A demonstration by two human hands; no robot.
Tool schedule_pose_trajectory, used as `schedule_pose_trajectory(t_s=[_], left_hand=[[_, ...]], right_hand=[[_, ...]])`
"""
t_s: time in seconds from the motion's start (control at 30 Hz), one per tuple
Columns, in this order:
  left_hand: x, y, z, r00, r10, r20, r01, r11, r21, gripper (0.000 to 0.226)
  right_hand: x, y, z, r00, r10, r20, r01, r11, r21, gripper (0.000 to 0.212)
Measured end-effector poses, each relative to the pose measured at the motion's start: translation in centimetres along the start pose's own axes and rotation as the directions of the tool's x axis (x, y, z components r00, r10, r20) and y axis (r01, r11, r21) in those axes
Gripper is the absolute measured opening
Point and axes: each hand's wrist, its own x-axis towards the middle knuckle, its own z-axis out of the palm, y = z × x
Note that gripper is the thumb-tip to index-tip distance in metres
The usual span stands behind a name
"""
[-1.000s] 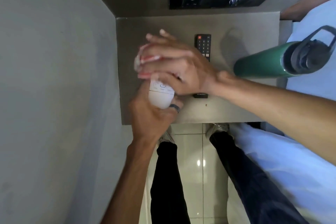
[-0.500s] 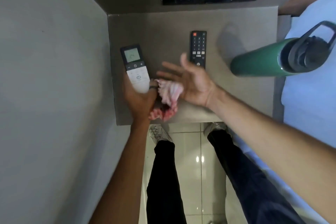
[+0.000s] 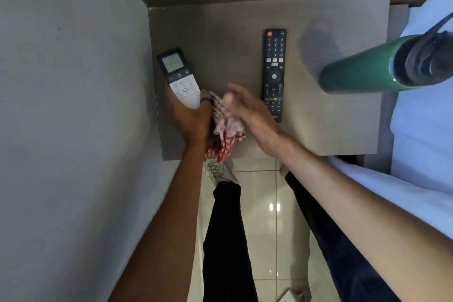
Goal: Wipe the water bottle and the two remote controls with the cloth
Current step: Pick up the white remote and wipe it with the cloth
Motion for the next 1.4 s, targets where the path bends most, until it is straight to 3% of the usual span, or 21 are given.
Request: schedule_pose_trajectory(t_s=[0.1,0.13,0.3,0.43,0.57,0.63,0.7,0.73,0.77,0.8,0.83,0.87,0.93,1.0,1.03,1.1,1.17,1.23,1.3,1.37,1.4], left_hand=[[0.2,0.0,0.9,1.000,-0.004,-0.025,0.003,0.998,-0.056,0.079],[0.3,-0.2,1.1,1.000,0.006,-0.003,-0.006,0.999,-0.033,0.078],[2.1,-2.6,0.1,0.977,0.142,0.161,-0.182,0.945,0.273,0.085],[2.9,-3.7,-0.8,0.947,0.161,0.277,-0.264,0.883,0.388,0.081],[2.2,-2.2,-1.1,0.968,0.132,0.213,-0.228,0.820,0.525,0.097],[0.5,-0.8,-1.7,0.989,0.097,0.114,-0.140,0.868,0.476,0.092],[-2.4,1.3,-2.5,0.998,-0.039,0.048,0.024,0.962,0.273,0.062],[-4.0,2.4,-3.0,0.974,-0.224,0.037,0.218,0.967,0.131,0.052],[-5.7,3.6,-3.5,0.869,-0.484,0.104,0.490,0.871,-0.043,0.048],[-7.2,4.8,-4.0,0.670,-0.685,0.287,0.739,0.652,-0.171,0.052],[-8.6,6.2,-4.7,0.479,-0.722,0.499,0.876,0.428,-0.221,0.060],[-9.7,7.6,-5.2,0.363,-0.655,0.663,0.931,0.280,-0.233,0.067],[-11.2,10.2,-5.8,0.336,-0.494,0.802,0.942,0.181,-0.284,0.069],[-12.1,13.1,-5.6,0.417,-0.417,0.808,0.903,0.295,-0.314,0.056],[-12.6,14.5,-5.4,0.454,-0.400,0.796,0.873,0.377,-0.309,0.052],[-13.2,17.6,-5.0,0.498,-0.356,0.791,0.833,0.450,-0.322,0.052],[-14.2,21.5,-5.0,0.512,-0.317,0.798,0.809,0.491,-0.324,0.060],[-16.0,25.3,-4.2,0.499,-0.305,0.811,0.769,0.587,-0.253,0.061],[-17.5,27.3,-2.3,0.523,-0.302,0.797,0.670,0.724,-0.165,0.050],[-19.6,29.7,0.0,0.521,-0.248,0.817,0.583,0.803,-0.127,0.045],[-20.9,31.3,1.3,0.505,-0.224,0.834,0.574,0.808,-0.130,0.044]], right_hand=[[-1.2,2.4,0.9,0.976,-0.090,0.197,0.141,0.954,-0.266,0.125],[-1.3,3.3,1.3,0.968,-0.141,0.208,0.210,0.908,-0.362,0.128],[-1.8,5.2,2.1,0.938,-0.346,0.024,0.309,0.804,-0.508,0.082],[-2.5,4.6,2.0,0.944,-0.287,-0.162,0.211,0.903,-0.373,0.074],[-3.7,3.0,1.3,0.924,-0.168,-0.344,0.145,0.985,-0.093,0.071],[-4.4,2.1,0.7,0.917,-0.064,-0.393,0.113,0.988,0.102,0.070],[-5.3,0.9,0.0,0.928,0.043,-0.371,0.082,0.945,0.316,0.068],[-6.0,0.2,-0.4,0.938,0.075,-0.338,0.076,0.907,0.413,0.068],[-6.7,-0.4,-0.7,0.951,0.091,-0.296,0.072,0.866,0.495,0.070],[-7.3,-1.0,-1.0,0.963,0.092,-0.255,0.069,0.827,0.559,0.073],[-8.2,-1.9,-1.3,0.973,0.077,-0.218,0.071,0.799,0.598,0.075],[-9.2,-2.7,-1.5,0.980,0.050,-0.191,0.078,0.791,0.606,0.076],[-11.6,-4.4,-1.9,0.982,-0.051,-0.181,0.135,0.859,0.493,0.076],[-14.2,-6.2,-2.9,0.939,-0.250,-0.236,0.280,0.955,0.102,0.079],[-15.6,-7.0,-3.5,0.905,-0.376,-0.200,0.350,0.924,-0.156,0.081],[-18.1,-8.7,-5.0,0.828,-0.561,0.026,0.478,0.679,-0.557,0.079],[-20.4,-9.9,-6.2,0.789,-0.543,0.287,0.561,0.448,-0.696,0.067],[-23.3,-11.1,-7.6,0.790,-0.505,0.348,0.581,0.436,-0.687,0.056],[-25.8,-12.2,-9.3,0.729,-0.661,0.180,0.600,0.490,-0.632,0.038],[-27.7,-13.3,-12.4,0.605,-0.771,-0.197,0.496,0.559,-0.664,0.034],[-28.5,-14.0,-14.3,0.579,-0.731,-0.361,0.429,0.650,-0.627,0.038]])
